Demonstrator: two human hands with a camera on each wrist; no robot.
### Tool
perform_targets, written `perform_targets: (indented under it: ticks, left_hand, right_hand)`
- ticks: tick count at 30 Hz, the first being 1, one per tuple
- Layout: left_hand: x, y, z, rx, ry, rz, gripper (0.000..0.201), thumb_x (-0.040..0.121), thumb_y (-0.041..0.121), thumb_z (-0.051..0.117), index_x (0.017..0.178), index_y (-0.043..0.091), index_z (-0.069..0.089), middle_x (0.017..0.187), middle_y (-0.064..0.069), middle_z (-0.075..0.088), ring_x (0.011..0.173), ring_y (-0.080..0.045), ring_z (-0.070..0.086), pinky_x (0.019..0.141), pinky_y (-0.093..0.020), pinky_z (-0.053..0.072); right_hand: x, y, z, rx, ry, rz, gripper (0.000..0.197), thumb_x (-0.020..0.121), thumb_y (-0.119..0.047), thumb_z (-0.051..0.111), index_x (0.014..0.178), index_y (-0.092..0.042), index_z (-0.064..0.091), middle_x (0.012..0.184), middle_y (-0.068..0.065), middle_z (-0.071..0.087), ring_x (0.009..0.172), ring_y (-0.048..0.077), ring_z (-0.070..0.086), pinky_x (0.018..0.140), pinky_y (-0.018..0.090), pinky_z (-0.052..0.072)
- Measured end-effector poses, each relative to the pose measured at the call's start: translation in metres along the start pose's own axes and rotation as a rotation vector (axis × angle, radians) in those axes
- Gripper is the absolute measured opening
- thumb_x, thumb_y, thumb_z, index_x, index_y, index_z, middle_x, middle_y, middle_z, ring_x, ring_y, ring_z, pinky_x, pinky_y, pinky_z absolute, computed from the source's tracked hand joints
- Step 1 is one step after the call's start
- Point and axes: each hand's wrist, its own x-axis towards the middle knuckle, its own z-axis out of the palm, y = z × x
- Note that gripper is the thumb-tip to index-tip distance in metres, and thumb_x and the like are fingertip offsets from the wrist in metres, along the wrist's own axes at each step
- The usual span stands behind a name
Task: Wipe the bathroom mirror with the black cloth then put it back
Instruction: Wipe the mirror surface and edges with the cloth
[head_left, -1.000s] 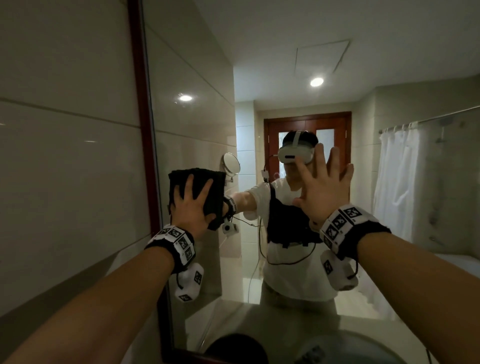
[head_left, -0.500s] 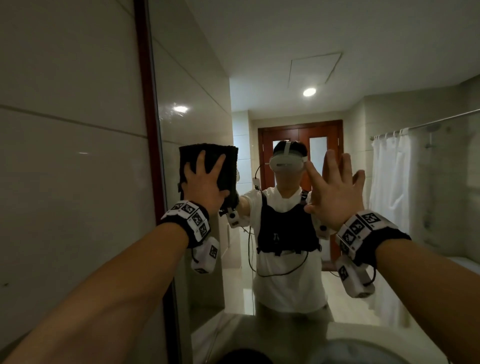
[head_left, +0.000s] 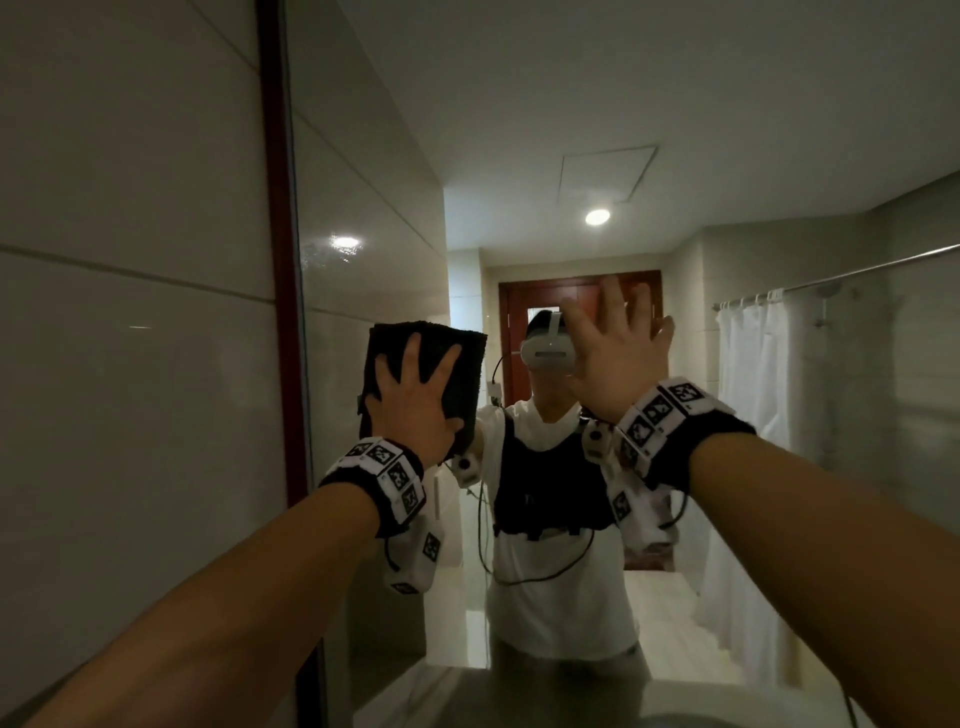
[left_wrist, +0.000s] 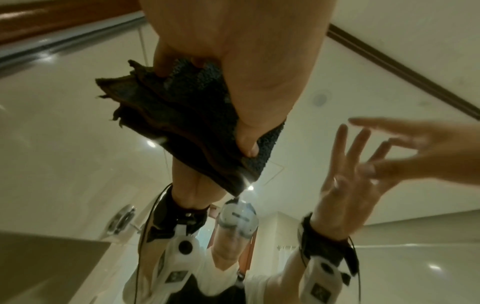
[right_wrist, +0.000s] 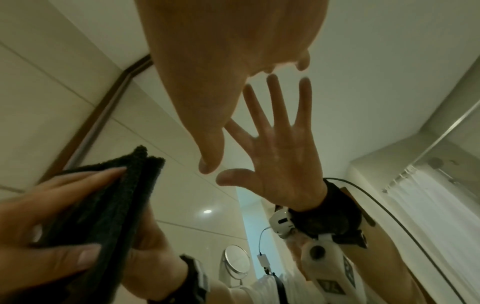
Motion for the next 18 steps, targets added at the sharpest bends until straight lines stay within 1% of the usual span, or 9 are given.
perform_targets:
  ticks: [1, 3, 6, 9, 12, 15, 18]
  left_hand:
    - [0.006, 0.0, -0.004, -0.006, 0.003, -0.002, 0.098, 0.084, 0.045, 0.07, 0.152, 0.049, 0.0, 0.162, -0.001, -0.014, 0.146, -0.046, 0.0, 0.109, -0.067, 0.031]
    - [0.018, -0.001, -0.013, -0.005, 0.008, -0.004, 0.098, 0.083, 0.046, 0.071, 0.152, 0.05, 0.002, 0.162, -0.001, -0.013, 0.145, -0.046, 0.001, 0.108, -0.068, 0.03]
    - [0.034, -0.002, -0.025, -0.019, 0.02, -0.006, 0.098, 0.082, 0.046, 0.073, 0.152, 0.051, 0.004, 0.162, 0.0, -0.011, 0.144, -0.047, 0.003, 0.107, -0.069, 0.03]
    - [0.04, -0.001, -0.033, -0.005, 0.034, -0.005, 0.098, 0.081, 0.047, 0.073, 0.152, 0.051, 0.005, 0.163, 0.0, -0.009, 0.144, -0.046, 0.006, 0.106, -0.068, 0.032]
    - [0.036, 0.002, -0.033, 0.0, 0.026, -0.01, 0.097, 0.083, 0.047, 0.07, 0.153, 0.049, 0.003, 0.163, 0.0, -0.01, 0.144, -0.046, 0.004, 0.107, -0.068, 0.032]
    - [0.02, 0.006, -0.02, 0.05, 0.021, 0.053, 0.097, 0.084, 0.048, 0.068, 0.154, 0.047, 0.002, 0.163, -0.002, -0.01, 0.144, -0.046, 0.004, 0.106, -0.068, 0.032]
    - [0.007, 0.005, -0.008, 0.099, 0.027, 0.106, 0.097, 0.083, 0.048, 0.069, 0.154, 0.045, 0.003, 0.163, -0.002, -0.008, 0.143, -0.045, 0.006, 0.106, -0.066, 0.034]
  right_hand:
    - [0.003, -0.002, 0.002, -0.003, -0.029, 0.014, 0.106, 0.077, -0.065, 0.068, 0.153, -0.042, -0.003, 0.163, 0.008, -0.022, 0.147, 0.045, -0.016, 0.113, 0.069, 0.006]
    - [0.007, -0.001, 0.011, -0.01, -0.035, 0.019, 0.11, 0.077, -0.065, 0.068, 0.152, -0.042, -0.008, 0.161, 0.009, -0.028, 0.146, 0.046, -0.02, 0.113, 0.07, 0.004]
    - [0.007, 0.002, 0.019, 0.0, -0.02, 0.009, 0.108, 0.079, -0.064, 0.066, 0.152, -0.042, -0.01, 0.16, 0.009, -0.029, 0.146, 0.045, -0.023, 0.113, 0.07, 0.002]
    - [0.009, 0.003, 0.022, 0.006, -0.012, 0.006, 0.106, 0.081, -0.063, 0.065, 0.153, -0.043, -0.01, 0.16, 0.009, -0.03, 0.146, 0.045, -0.024, 0.113, 0.07, 0.0]
    - [0.008, 0.003, 0.025, 0.006, -0.007, 0.006, 0.108, 0.079, -0.066, 0.065, 0.153, -0.042, -0.011, 0.16, 0.009, -0.03, 0.146, 0.045, -0.024, 0.113, 0.069, 0.0]
    - [0.007, 0.003, 0.023, 0.015, -0.023, 0.006, 0.111, 0.078, -0.069, 0.064, 0.153, -0.042, -0.013, 0.159, 0.009, -0.032, 0.145, 0.044, -0.026, 0.113, 0.069, -0.002]
    - [0.007, 0.003, 0.022, 0.012, -0.028, 0.004, 0.111, 0.078, -0.07, 0.064, 0.153, -0.042, -0.014, 0.16, 0.009, -0.031, 0.145, 0.044, -0.025, 0.113, 0.069, -0.002]
